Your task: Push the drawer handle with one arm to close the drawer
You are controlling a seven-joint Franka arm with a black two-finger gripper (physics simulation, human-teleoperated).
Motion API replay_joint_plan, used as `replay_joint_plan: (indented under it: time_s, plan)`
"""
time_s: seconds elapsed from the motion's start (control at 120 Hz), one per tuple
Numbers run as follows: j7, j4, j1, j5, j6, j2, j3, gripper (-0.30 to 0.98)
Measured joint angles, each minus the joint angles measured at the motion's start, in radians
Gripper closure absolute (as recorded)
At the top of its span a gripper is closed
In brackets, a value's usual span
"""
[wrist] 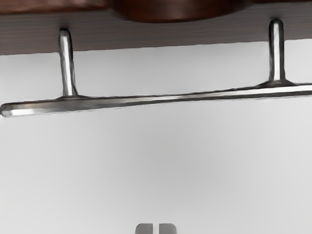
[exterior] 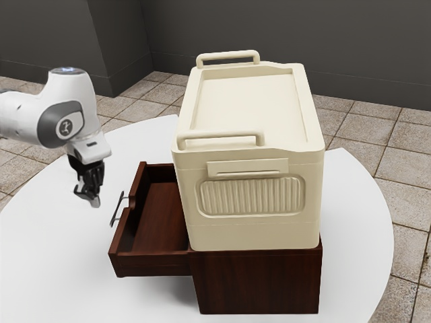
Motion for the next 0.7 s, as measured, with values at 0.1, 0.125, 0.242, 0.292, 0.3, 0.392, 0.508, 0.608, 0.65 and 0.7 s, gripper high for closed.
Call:
replay_joint_plan:
  time_s: [0.1,0.125,0.242,0.292,0.3,0.392,0.508,0.608,0.65,0.7]
  plan:
    - [0.016,0.015,0.002,-0.01,0.032,0.033,-0.008,0.78]
    - [0.019,0.022,0.001,-0.014,0.039,0.045,-0.011,0.78]
    - [0.021,0.049,0.0,-0.033,0.065,0.074,-0.028,0.78]
    - [0.019,0.061,-0.004,-0.039,0.073,0.085,-0.031,0.78]
    - [0.018,0.063,-0.004,-0.039,0.074,0.087,-0.031,0.78]
    - [0.009,0.084,0.002,-0.045,0.082,0.105,-0.039,0.78]
    - [-0.006,0.092,0.025,-0.053,0.09,0.116,-0.071,0.79]
    - [-0.018,0.089,0.039,-0.068,0.094,0.117,-0.107,0.79]
    - [-0.024,0.088,0.041,-0.072,0.096,0.116,-0.122,0.79]
    - [-0.031,0.089,0.036,-0.078,0.097,0.116,-0.135,0.79]
